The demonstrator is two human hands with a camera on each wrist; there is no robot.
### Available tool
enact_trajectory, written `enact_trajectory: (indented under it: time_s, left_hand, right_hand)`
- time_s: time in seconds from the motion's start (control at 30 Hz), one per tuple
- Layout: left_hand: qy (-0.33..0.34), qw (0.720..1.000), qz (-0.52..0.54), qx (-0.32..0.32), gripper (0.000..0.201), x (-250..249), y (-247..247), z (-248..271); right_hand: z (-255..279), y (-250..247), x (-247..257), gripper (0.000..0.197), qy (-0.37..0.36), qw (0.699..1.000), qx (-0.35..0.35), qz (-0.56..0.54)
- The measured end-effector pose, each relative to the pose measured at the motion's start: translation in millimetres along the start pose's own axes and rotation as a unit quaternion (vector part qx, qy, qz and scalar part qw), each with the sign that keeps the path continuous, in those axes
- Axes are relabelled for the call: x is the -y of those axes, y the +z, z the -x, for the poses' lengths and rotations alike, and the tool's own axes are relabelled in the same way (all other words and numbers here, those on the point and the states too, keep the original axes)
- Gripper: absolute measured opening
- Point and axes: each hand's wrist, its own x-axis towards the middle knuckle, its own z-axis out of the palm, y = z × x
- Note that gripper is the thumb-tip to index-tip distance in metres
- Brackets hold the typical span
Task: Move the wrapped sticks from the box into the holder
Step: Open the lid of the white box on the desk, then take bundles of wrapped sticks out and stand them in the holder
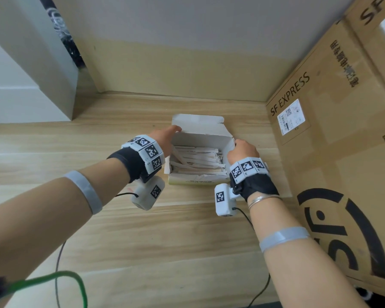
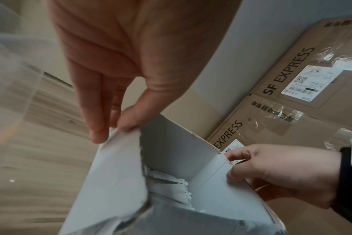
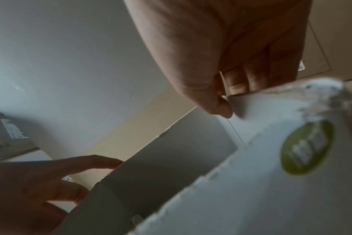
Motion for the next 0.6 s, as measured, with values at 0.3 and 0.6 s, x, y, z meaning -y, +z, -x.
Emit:
enact_trajectory:
  time_s: [0.3, 0.6]
  left_hand:
    - [-0.059, 0.995, 0.077, -0.026, 0.047, 5.8, -11.7, -0.2]
    - [-0.079, 0.983, 0.163, 0.021, 0.034, 4.0, -16.7, -24.1]
  right_hand:
    - [1.7, -9.6, 26.6, 0.026, -0.064, 0.996, -0.059, -0.018]
    - [12.5, 5.1, 47.0, 0.028, -0.161, 0.983, 0.054, 0.064]
